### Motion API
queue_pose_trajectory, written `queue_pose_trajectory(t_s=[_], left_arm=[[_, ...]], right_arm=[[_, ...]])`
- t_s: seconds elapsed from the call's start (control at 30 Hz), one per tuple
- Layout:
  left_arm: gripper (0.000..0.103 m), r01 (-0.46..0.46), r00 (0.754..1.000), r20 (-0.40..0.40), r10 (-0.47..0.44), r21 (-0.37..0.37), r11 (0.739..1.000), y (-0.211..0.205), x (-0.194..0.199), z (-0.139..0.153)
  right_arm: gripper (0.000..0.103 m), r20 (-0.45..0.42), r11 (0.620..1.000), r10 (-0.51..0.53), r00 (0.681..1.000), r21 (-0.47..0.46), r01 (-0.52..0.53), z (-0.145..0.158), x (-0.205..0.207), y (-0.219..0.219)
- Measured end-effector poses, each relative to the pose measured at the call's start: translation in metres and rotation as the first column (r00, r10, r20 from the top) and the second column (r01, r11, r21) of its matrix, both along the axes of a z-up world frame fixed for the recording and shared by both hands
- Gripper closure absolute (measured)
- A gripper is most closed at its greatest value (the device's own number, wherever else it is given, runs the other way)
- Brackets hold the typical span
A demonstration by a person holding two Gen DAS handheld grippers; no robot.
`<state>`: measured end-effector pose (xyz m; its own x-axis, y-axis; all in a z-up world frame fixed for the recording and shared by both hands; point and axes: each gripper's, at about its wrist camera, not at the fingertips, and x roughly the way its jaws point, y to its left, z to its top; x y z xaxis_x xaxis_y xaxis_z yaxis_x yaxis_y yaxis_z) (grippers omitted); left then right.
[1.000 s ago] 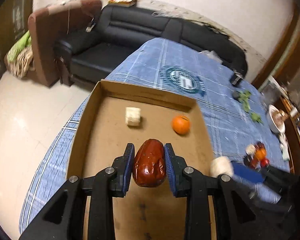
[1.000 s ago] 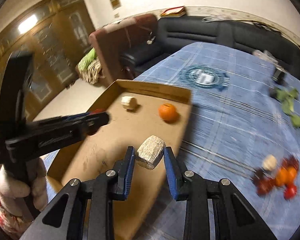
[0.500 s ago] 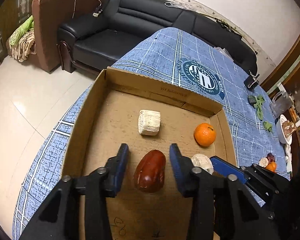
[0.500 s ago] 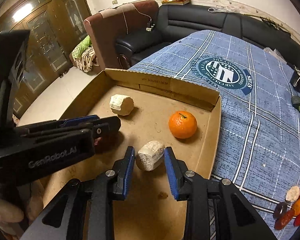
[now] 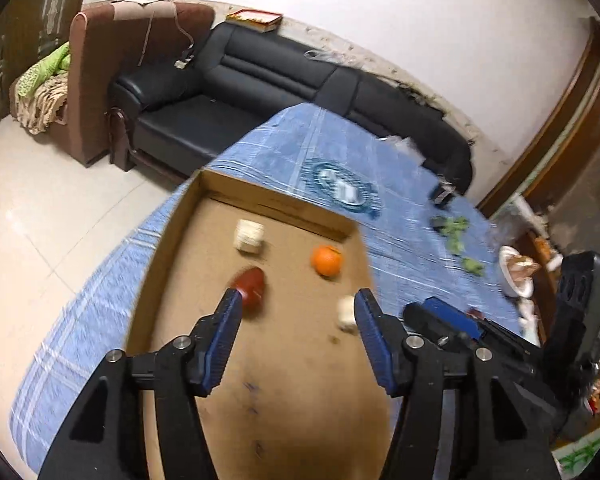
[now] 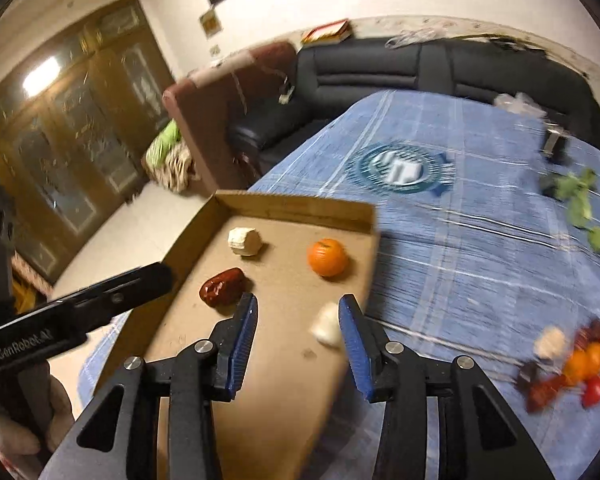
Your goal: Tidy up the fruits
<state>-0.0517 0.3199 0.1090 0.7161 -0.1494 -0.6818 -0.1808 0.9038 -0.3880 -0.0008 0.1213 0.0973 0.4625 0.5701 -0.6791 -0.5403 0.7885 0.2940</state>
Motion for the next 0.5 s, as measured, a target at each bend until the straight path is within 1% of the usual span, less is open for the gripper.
queue_pose_trajectory(t_s=[0.07, 0.13, 0.23, 0.33, 0.4, 0.43, 0.47, 0.5], left_arm=[[0.045, 0.034, 0.999, 0.023, -0.033, -0.025, 0.999, -0.015, -0.016, 0.006], [0.045, 0.07, 0.997, 0.038, -0.068, -0.039, 0.997, -0.032, -0.031, 0.01], [0.045, 0.13, 0.99, 0.064, -0.127, -0.047, 0.99, -0.065, -0.051, 0.019], [0.044, 0.18, 0.98, 0.093, -0.176, -0.045, 0.983, -0.094, -0.069, 0.029], [0.043, 0.209, 0.972, 0.115, -0.203, -0.042, 0.977, -0.112, -0.079, 0.036], [0.039, 0.226, 0.967, 0.13, -0.219, -0.042, 0.973, -0.123, -0.085, 0.04], [0.036, 0.237, 0.963, 0.143, -0.229, -0.04, 0.971, -0.13, -0.09, 0.043], [0.031, 0.246, 0.959, 0.154, -0.238, -0.033, 0.969, -0.137, -0.093, 0.045]], right_arm=[[0.055, 0.019, 0.999, -0.051, 0.999, 0.019, 0.051, 0.008, -0.013, -0.039], [0.054, 0.039, 0.994, -0.11, 0.993, 0.016, 0.109, 0.016, -0.024, -0.074], [0.054, 0.075, 0.973, -0.231, 0.97, -0.003, 0.232, 0.026, -0.043, -0.14], [0.054, 0.107, 0.935, -0.352, 0.93, 0.003, 0.353, 0.039, -0.068, -0.206], [0.052, 0.135, 0.901, -0.433, 0.891, 0.019, 0.434, 0.052, -0.09, -0.252], [0.051, 0.145, 0.887, -0.46, 0.876, 0.026, 0.462, 0.057, -0.098, -0.269], [0.048, 0.157, 0.869, -0.492, 0.856, 0.032, 0.493, 0.063, -0.109, -0.287], [0.044, 0.163, 0.861, -0.506, 0.847, 0.036, 0.507, 0.065, -0.112, -0.297]])
